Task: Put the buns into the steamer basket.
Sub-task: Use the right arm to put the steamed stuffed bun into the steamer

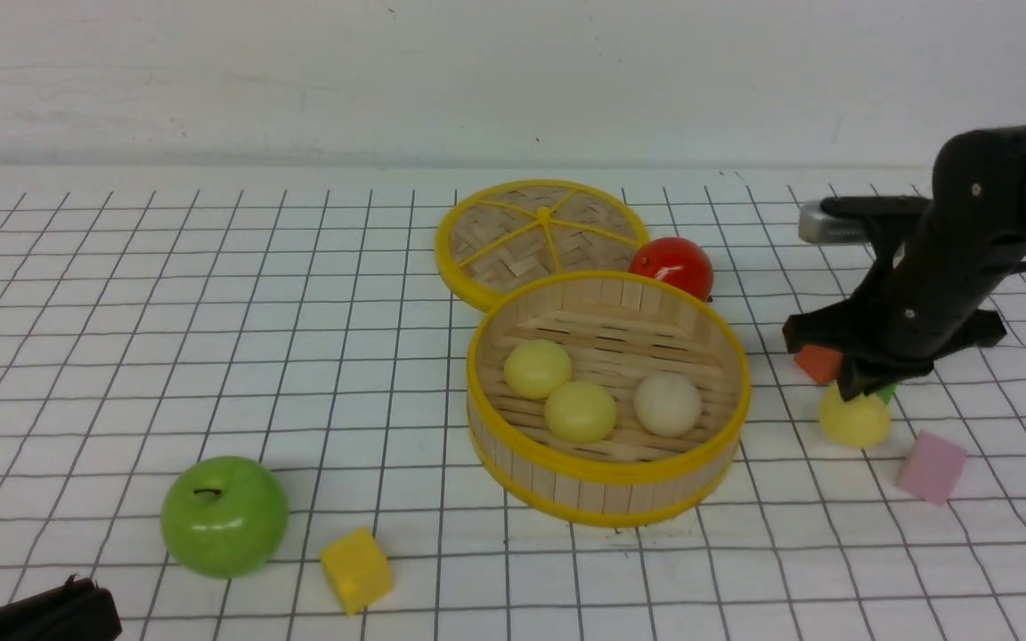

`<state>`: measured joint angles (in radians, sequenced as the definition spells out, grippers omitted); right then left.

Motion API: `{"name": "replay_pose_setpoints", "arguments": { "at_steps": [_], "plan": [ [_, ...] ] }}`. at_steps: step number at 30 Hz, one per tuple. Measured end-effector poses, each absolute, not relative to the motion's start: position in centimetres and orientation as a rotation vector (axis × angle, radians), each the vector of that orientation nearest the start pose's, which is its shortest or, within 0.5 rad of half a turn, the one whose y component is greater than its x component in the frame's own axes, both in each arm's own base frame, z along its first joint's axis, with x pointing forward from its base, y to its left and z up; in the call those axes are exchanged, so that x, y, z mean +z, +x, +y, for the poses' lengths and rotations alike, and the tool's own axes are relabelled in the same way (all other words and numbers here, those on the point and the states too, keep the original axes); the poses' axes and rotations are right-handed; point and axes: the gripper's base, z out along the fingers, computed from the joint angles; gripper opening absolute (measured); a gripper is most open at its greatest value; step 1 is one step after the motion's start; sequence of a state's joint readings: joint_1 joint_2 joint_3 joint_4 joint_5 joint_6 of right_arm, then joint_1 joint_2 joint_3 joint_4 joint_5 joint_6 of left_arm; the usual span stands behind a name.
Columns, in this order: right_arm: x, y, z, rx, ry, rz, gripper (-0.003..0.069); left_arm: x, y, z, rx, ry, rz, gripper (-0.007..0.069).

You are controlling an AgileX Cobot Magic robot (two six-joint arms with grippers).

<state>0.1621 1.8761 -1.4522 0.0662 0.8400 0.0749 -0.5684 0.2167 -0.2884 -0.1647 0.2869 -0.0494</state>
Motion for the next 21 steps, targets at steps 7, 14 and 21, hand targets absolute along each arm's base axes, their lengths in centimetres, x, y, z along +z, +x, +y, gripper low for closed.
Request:
{"name": "replay_pose_setpoints", "arguments": {
  "at_steps": [7, 14, 21],
  "plan": [
    [28.7, 38.1, 12.7, 0.347, -0.247, 2.447, 0.0007, 27.1, 5.4, -4.0, -0.616, 0.346, 1.699, 0.0047],
    [25.2, 40.3, 17.5, 0.385, -0.337, 2.27, 0.0025, 27.1, 5.4, -4.0, -0.619, 0.344, 1.699, 0.0055],
    [19.7, 42.3, 18.0, 0.348, -0.317, 2.303, 0.0177, 27.1, 5.4, -4.0, -0.62, 0.344, 1.699, 0.0058]
  ]
}}
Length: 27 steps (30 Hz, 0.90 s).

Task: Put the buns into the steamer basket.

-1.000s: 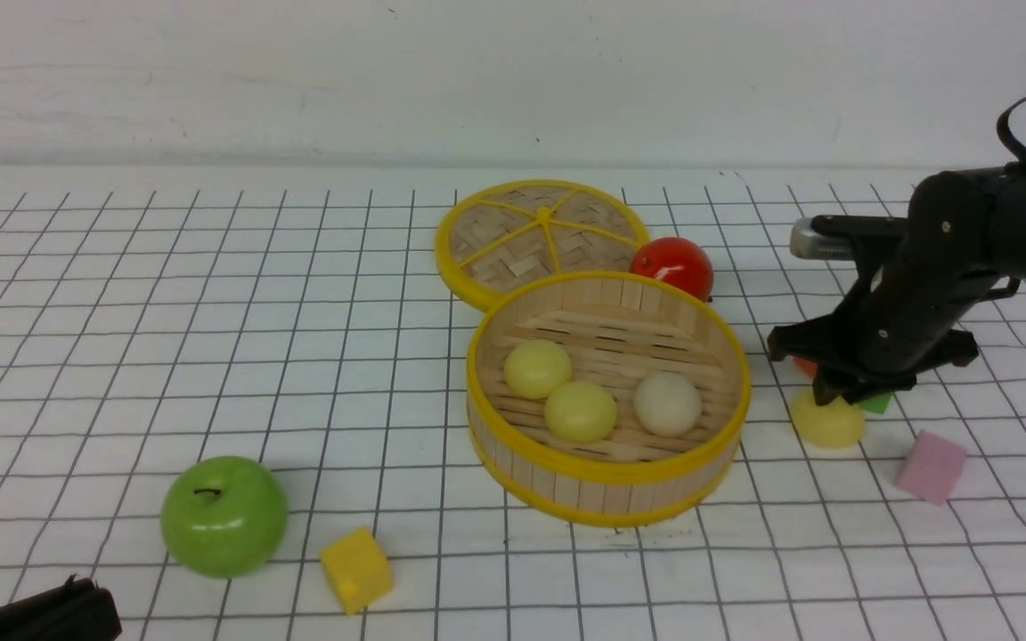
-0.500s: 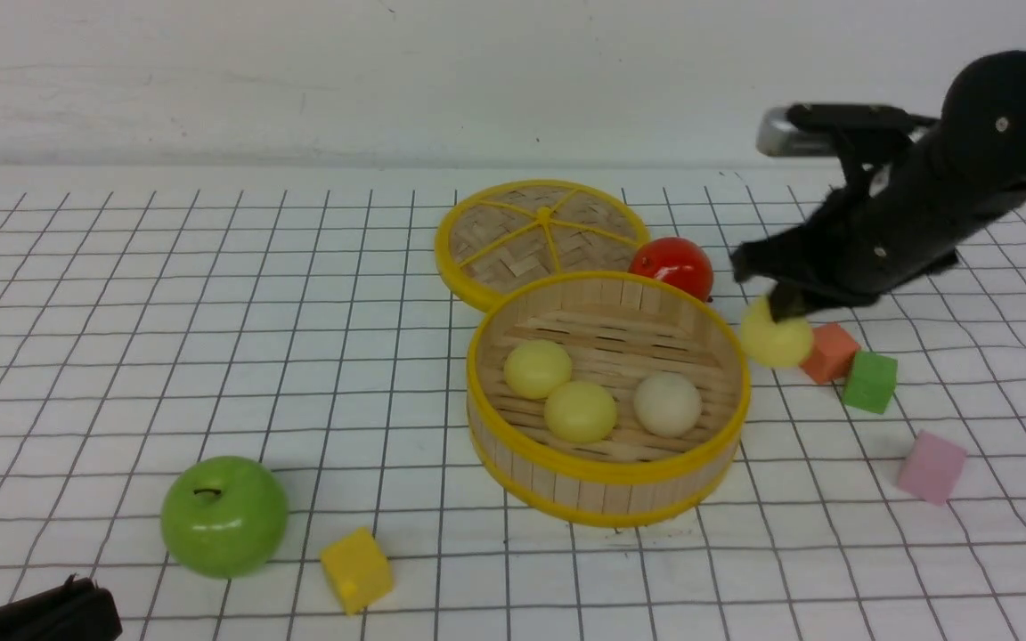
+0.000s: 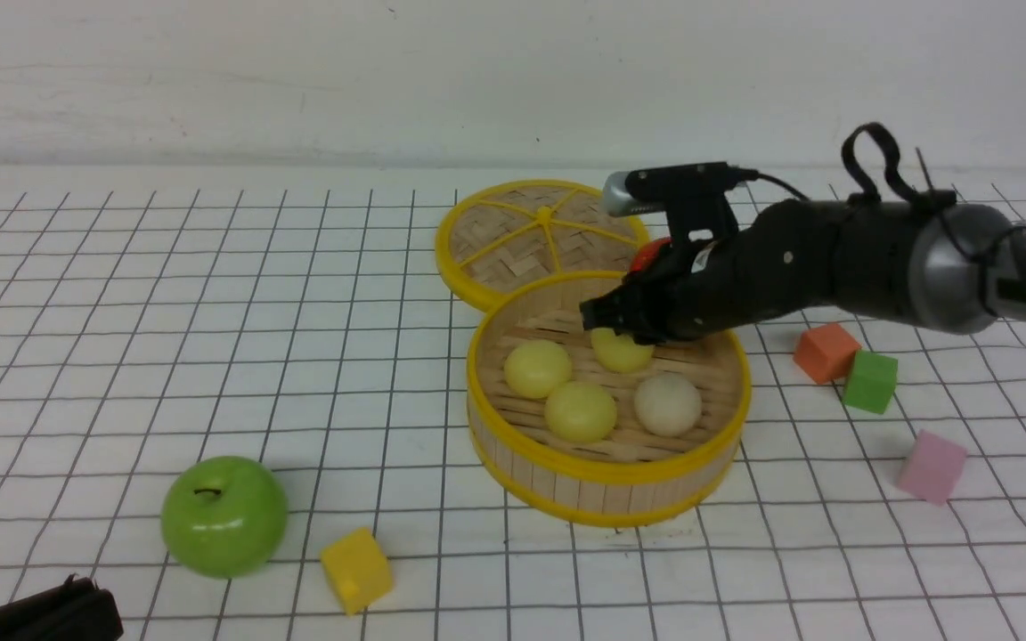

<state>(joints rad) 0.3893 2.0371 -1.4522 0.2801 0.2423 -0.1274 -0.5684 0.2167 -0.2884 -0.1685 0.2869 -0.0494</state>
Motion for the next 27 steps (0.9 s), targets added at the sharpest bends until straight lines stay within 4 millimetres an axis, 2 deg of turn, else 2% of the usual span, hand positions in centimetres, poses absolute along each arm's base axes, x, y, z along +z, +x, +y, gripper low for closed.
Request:
{"name": "replay_pose_setpoints", "arguments": {
  "at_steps": [2, 5, 6, 8, 11, 12, 13, 15, 16, 19, 20, 21, 22, 23, 25, 27],
  "plan": [
    [19.6, 42.4, 18.0, 0.348, -0.311, 2.295, 0.0274, 27.1, 5.4, -4.0, -0.62, 0.344, 1.699, 0.0063],
    [20.0, 42.3, 18.0, 0.35, -0.311, 2.285, 0.0356, 27.1, 5.4, -4.0, -0.62, 0.344, 1.699, 0.0066],
    [20.9, 42.0, 17.9, 0.356, -0.315, 2.284, 0.0407, 27.1, 5.4, -4.0, -0.62, 0.344, 1.699, 0.007],
    [23.3, 41.1, 17.7, 0.372, -0.326, 2.273, 0.0461, 27.1, 5.4, -4.0, -0.62, 0.344, 1.699, 0.0071],
    [28.5, 38.2, 16.9, 0.405, -0.37, 2.282, 0.0479, 27.1, 5.4, -4.0, -0.62, 0.344, 1.699, 0.0074],
    [29.4, 37.4, 16.7, 0.413, -0.383, 2.308, 0.0473, 27.1, 5.4, -4.0, -0.62, 0.344, 1.699, 0.0074],
    [31.2, 35.7, 16.1, 0.426, -0.394, 2.323, 0.0451, 27.1, 5.4, -4.0, -0.62, 0.344, 1.699, 0.0074],
    [32.8, 33.2, 15.3, 0.431, -0.41, 2.384, 0.0391, 27.1, 5.4, -4.0, -0.62, 0.344, 1.699, 0.0074],
    [33.7, 31.2, 14.5, 0.437, -0.405, 2.416, 0.0337, 27.1, 5.4, -4.0, -0.62, 0.344, 1.699, 0.0076],
    [34.2, 27.7, 13.0, 0.431, -0.372, 2.475, 0.0202, 27.1, 5.4, -4.0, -0.62, 0.344, 1.699, 0.0081],
    [34.2, 27.2, 12.8, 0.426, -0.369, 2.481, 0.0181, 27.1, 5.4, -4.0, -0.62, 0.344, 1.699, 0.0081],
    [34.2, 25.1, 11.8, 0.42, -0.341, 2.505, 0.0091, 27.1, 5.4, -4.0, -0.62, 0.344, 1.699, 0.0082],
    [34.3, 24.9, 11.7, 0.421, -0.338, 2.504, 0.0081, 27.1, 5.4, -4.0, -0.62, 0.344, 1.699, 0.0082],
    [34.3, 23.3, 11.1, 0.424, -0.324, 2.523, 0.0022, 27.1, 5.4, -4.0, -0.62, 0.344, 1.699, 0.0083],
    [34.4, 21.5, 10.4, 0.427, -0.322, 2.547, -0.0015, 27.1, 5.4, -4.0, -0.62, 0.344, 1.699, 0.0083],
    [34.7, 19.6, 9.6, 0.427, -0.33, 2.574, -0.002, 27.1, 5.4, -4.0, -0.62, 0.344, 1.699, 0.0083]
  ]
}}
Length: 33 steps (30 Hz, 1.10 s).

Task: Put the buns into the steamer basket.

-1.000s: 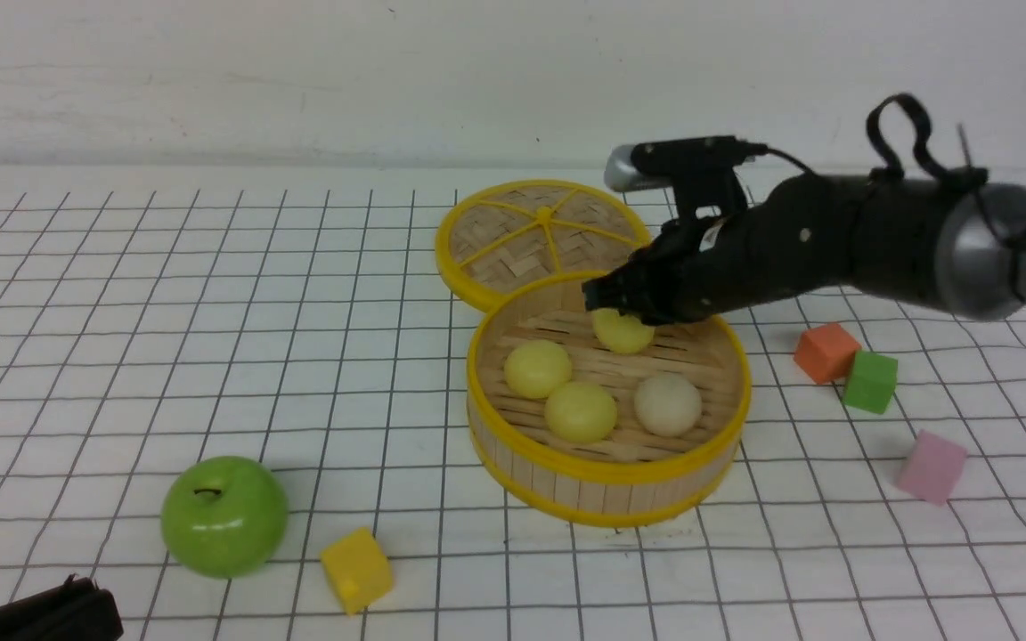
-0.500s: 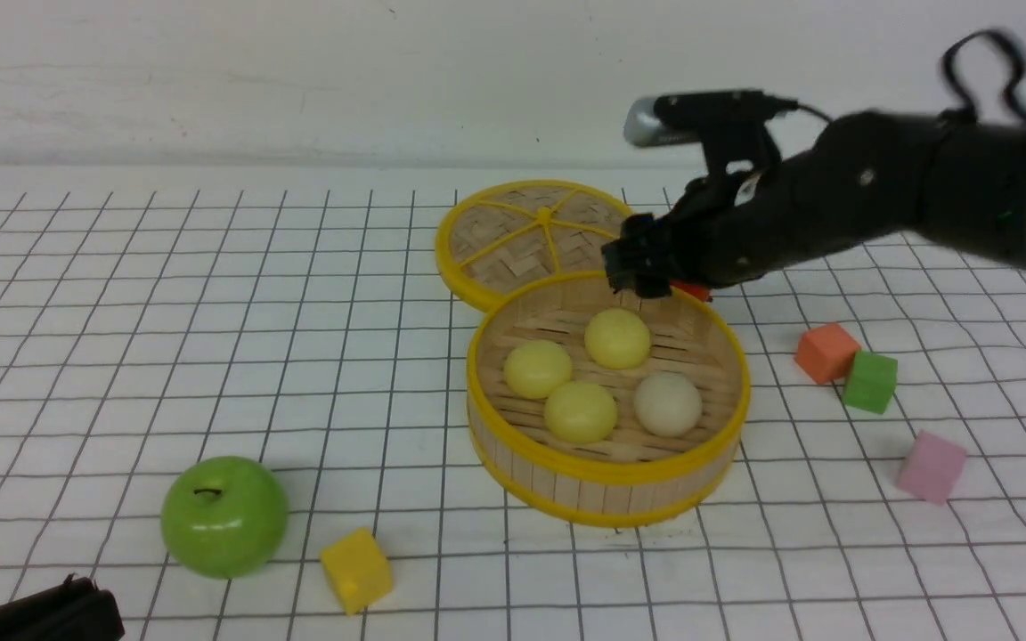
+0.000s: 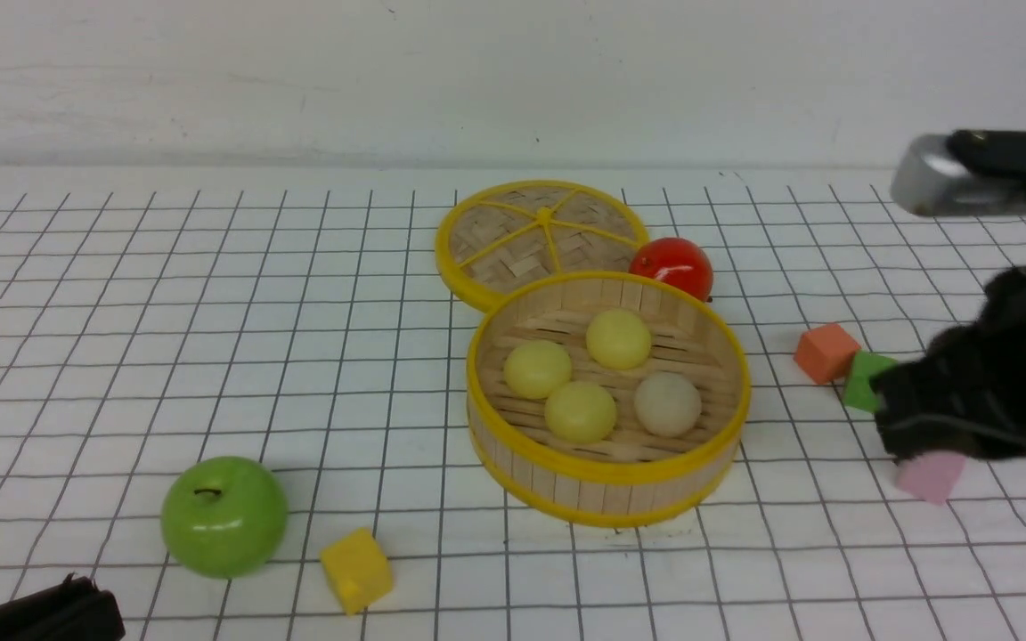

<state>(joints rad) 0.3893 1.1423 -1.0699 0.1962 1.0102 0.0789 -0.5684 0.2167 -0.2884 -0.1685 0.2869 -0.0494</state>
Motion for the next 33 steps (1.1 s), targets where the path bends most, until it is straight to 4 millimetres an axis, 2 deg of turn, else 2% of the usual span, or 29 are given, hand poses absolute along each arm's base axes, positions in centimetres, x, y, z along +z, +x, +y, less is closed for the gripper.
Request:
{"name": "replay_pose_setpoints", "arguments": {
  "at_steps": [4, 7, 10, 12, 14, 18, 21, 22, 24, 25, 28, 33],
  "plan": [
    [35.1, 17.8, 9.0, 0.423, -0.35, 2.624, -0.002, 27.1, 5.4, -4.0, -0.62, 0.344, 1.699, 0.0083],
    [35.4, 16.6, 8.1, 0.341, -0.391, 2.643, -0.002, 27.1, 5.4, -4.0, -0.62, 0.344, 1.699, 0.0085],
    [35.1, 15.9, 6.6, 0.211, -0.405, 2.576, -0.002, 27.1, 5.4, -4.0, -0.62, 0.344, 1.699, 0.009],
    [34.5, 15.0, 5.4, 0.197, -0.339, 2.481, -0.002, 27.1, 5.4, -4.0, -0.62, 0.344, 1.699, 0.0091],
    [33.0, 13.7, 4.1, 0.185, -0.26, 2.381, -0.002, 27.1, 5.4, -4.0, -0.62, 0.344, 1.699, 0.0092],
    [28.0, 10.1, 1.5, 0.127, -0.085, 2.124, -0.002, 27.1, 5.4, -4.0, -0.62, 0.344, 1.7, 0.0092],
    [23.5, 7.6, 0.5, 0.067, -0.018, 1.996, -0.002, 27.1, 5.4, -4.0, -0.62, 0.344, 1.701, 0.0092],
    [21.4, 6.7, 0.3, 0.05, 0.0, 1.962, -0.002, 27.1, 5.4, -4.0, -0.62, 0.344, 1.701, 0.0092],
    [20.1, 6.3, 0.2, 0.044, 0.011, 1.941, -0.002, 27.1, 5.4, -4.0, -0.62, 0.344, 1.701, 0.0092],
    [18.6, 5.8, 0.1, 0.04, 0.021, 1.921, -0.002, 27.1, 5.4, -4.0, -0.62, 0.344, 1.701, 0.0092],
    [17.2, 5.4, 0.1, 0.056, 0.048, 1.9, -0.002, 27.1, 5.4, -4.0, -0.62, 0.344, 1.701, 0.0092],
    [17.3, 5.2, 0.1, 0.092, 0.098, 1.876, -0.0019, 27.1, 5.4, -3.9, -0.62, 0.344, 1.7, 0.0099]
  ]
}}
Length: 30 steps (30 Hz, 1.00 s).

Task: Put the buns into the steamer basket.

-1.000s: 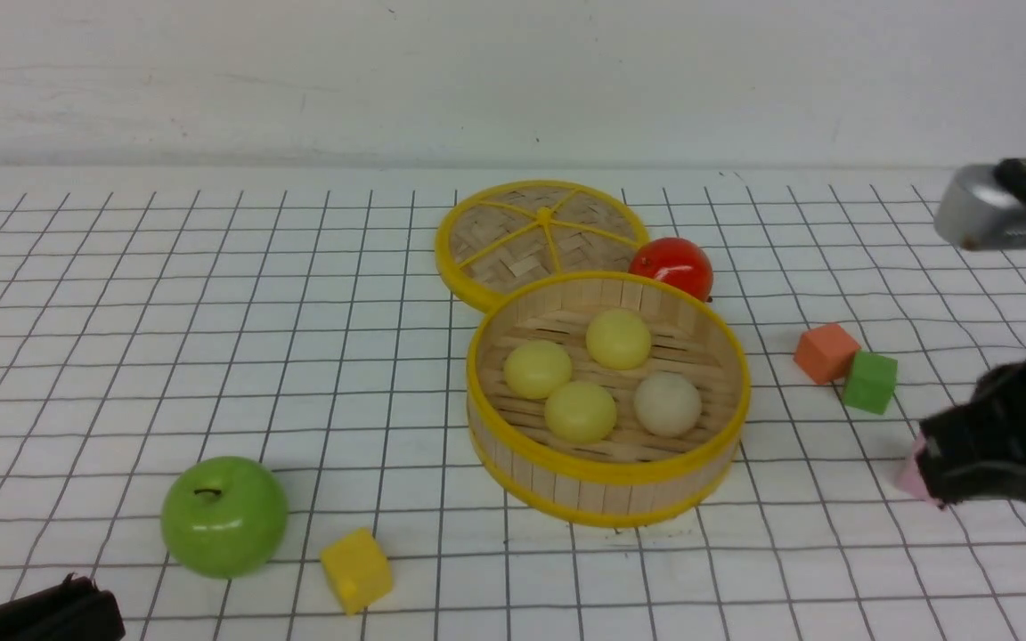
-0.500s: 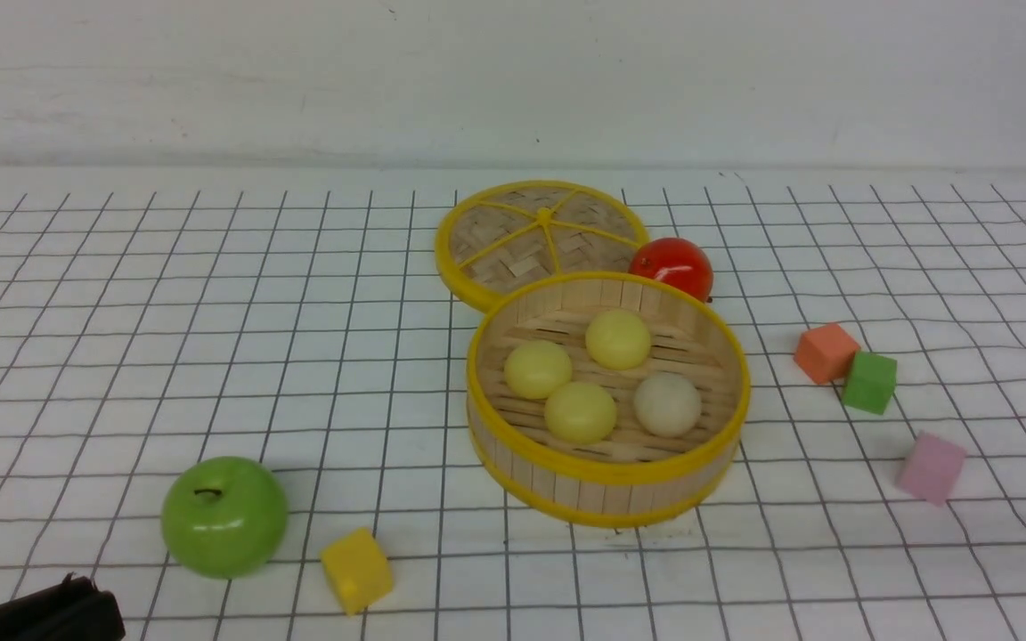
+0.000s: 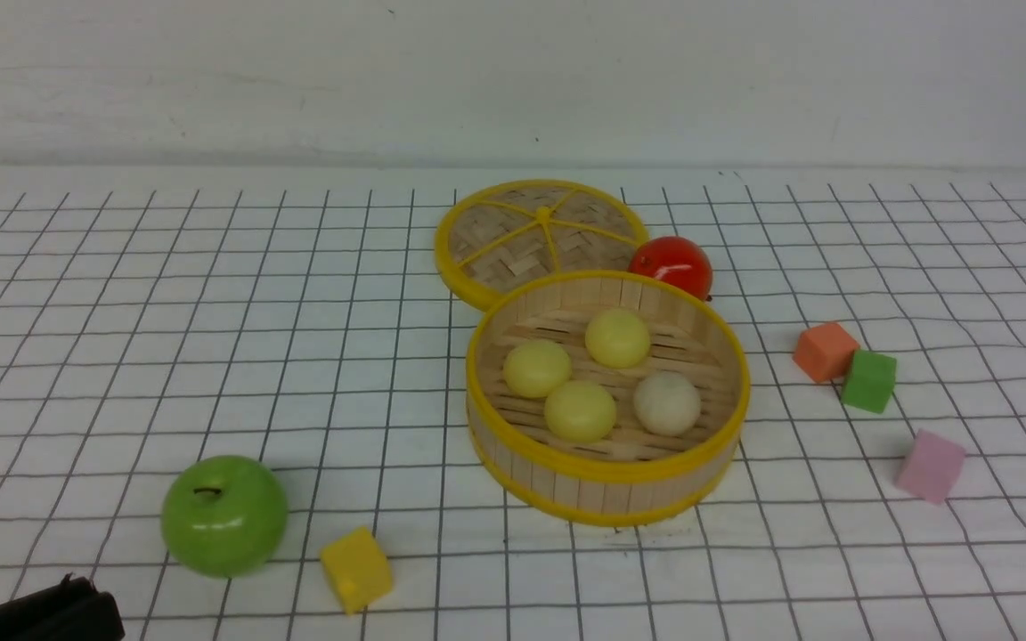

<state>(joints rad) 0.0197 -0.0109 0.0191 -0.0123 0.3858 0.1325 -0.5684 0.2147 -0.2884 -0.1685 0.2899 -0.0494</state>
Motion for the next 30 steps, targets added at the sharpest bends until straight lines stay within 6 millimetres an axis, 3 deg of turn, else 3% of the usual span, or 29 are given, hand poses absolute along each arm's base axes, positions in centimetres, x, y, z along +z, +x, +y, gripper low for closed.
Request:
{"name": "replay_pose_setpoints", "arguments": {
  "at_steps": [30],
  "plan": [
    [17.26, 5.21, 0.06, 0.102, 0.112, 1.877, -0.0008, 27.1, 5.53, -3.8, -0.573, 0.358, 1.662, 0.012]
  ]
}}
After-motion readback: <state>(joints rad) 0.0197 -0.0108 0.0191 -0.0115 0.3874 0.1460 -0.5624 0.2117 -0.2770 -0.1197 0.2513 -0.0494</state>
